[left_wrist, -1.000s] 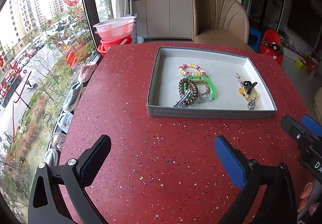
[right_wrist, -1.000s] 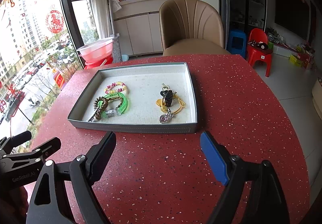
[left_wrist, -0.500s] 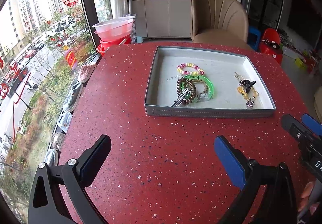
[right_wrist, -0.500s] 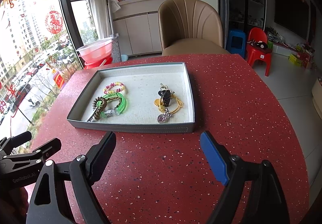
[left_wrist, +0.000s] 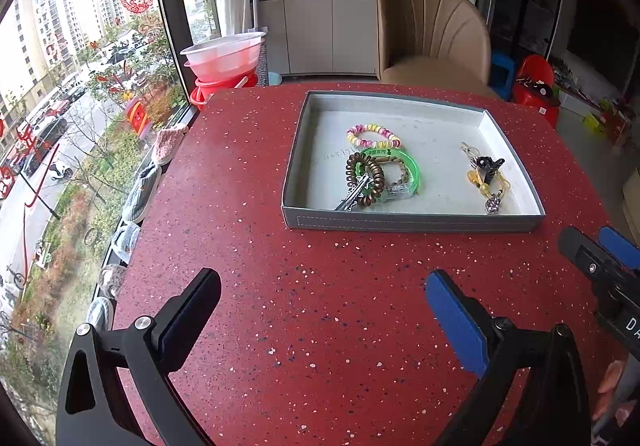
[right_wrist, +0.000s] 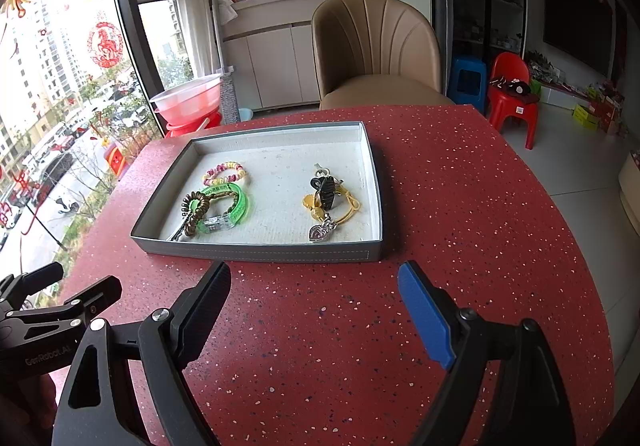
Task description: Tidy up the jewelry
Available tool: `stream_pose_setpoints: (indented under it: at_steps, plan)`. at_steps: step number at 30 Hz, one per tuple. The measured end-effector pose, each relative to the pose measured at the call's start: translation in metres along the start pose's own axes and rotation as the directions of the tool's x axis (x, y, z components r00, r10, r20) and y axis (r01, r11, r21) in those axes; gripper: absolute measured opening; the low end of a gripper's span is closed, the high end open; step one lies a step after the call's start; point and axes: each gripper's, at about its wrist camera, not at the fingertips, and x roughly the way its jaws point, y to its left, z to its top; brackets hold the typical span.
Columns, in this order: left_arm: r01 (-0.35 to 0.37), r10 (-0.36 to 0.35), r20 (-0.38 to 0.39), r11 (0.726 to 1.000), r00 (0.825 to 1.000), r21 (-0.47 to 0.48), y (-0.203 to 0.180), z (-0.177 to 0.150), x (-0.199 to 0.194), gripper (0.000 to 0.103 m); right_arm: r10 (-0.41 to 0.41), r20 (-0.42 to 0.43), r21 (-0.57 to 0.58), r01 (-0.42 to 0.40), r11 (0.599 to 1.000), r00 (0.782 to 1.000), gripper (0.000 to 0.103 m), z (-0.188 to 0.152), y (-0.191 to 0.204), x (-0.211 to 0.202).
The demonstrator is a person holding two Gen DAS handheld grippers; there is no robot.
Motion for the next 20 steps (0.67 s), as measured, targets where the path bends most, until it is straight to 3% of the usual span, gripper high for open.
stream_pose_setpoints:
  at_steps: [20]
  plan:
    - [0.0, 0.0, -0.006, 1.0, 1.0, -0.001, 0.0002, -0.0017, 0.0012, 0.103, -0.003, -0.002, 0.005, 0.003, 1.0, 1.0, 0.088, -0.0019, -0.0016, 0.0002]
